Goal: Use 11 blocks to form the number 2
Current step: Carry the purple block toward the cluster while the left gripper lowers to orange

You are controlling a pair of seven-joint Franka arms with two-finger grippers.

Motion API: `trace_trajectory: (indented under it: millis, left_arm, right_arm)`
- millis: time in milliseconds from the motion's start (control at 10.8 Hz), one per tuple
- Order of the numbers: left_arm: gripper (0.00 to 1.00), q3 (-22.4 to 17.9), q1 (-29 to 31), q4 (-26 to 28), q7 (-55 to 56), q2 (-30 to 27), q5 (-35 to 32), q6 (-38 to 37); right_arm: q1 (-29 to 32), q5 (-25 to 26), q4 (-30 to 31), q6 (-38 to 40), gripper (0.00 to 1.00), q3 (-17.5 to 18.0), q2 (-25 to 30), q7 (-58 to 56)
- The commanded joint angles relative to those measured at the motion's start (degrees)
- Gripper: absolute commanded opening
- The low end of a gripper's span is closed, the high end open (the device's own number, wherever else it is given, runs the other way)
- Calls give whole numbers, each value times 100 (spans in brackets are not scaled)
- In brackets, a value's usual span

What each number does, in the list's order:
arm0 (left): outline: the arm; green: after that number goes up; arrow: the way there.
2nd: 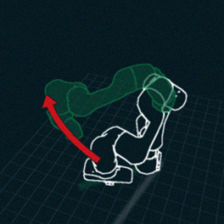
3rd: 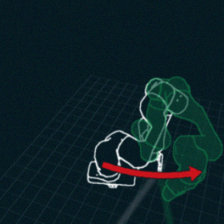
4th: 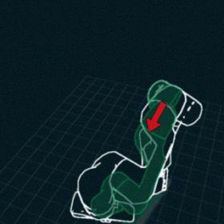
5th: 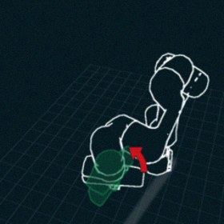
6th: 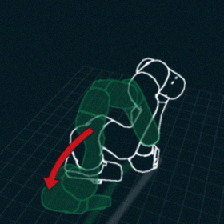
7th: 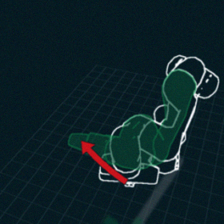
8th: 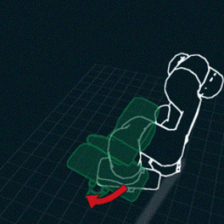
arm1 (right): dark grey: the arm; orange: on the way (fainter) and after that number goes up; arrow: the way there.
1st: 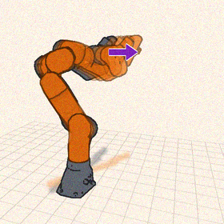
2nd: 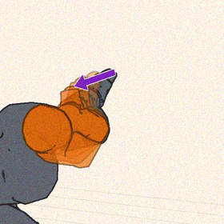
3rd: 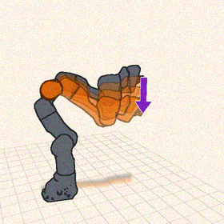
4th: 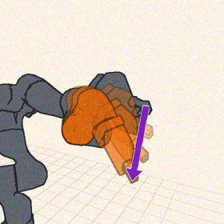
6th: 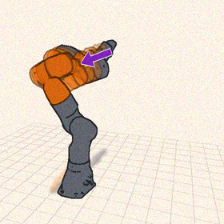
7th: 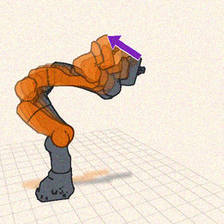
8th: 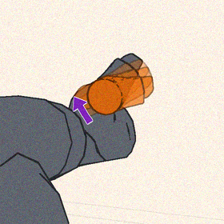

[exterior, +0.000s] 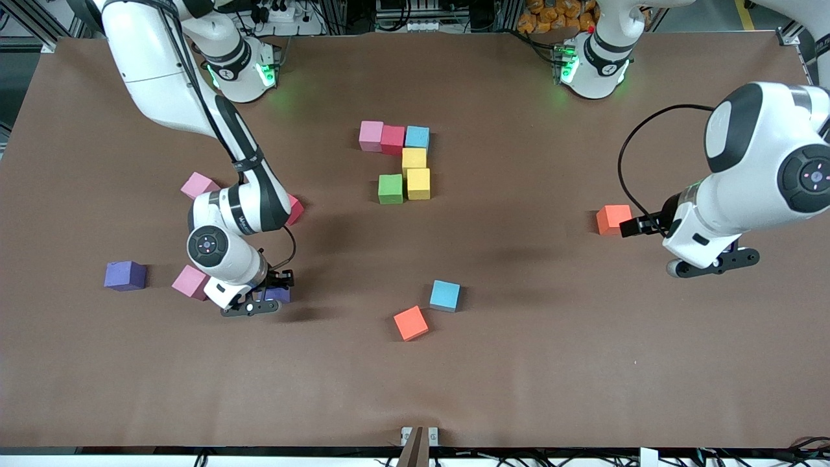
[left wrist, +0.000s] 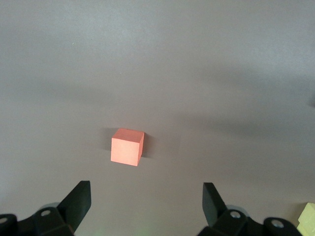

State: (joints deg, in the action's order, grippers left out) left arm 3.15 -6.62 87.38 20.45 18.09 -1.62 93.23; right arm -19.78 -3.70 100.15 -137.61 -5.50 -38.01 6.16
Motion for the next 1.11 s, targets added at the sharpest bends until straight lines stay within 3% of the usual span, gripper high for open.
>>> trace_trajectory:
  millis: [0, 185, 554, 738, 1015]
  left_arm:
    - [100, -34, -49, -264, 108, 771, -293, 20]
    - [100, 1, 63, -239, 274, 889, -436, 107]
    - [100, 19, 451, 216, 178, 828, -92, 493]
    - [100, 28, 460, 726, 178, 626, -92, 914]
    - [100, 28, 469, 955, 178, 599, -92, 1039]
  right_arm:
    - [36, -17, 4, 24, 36, 75, 118, -80]
    - [-8, 18, 336, 120, 38, 258, 695, -656]
    - [-674, 62, 1505, -2, 40, 277, 1672, -3239]
    - [-1087, 176, 1892, -221, 40, 260, 1849, -4259]
    - [-1606, 560, 2201, -415, 40, 260, 1850, -5053]
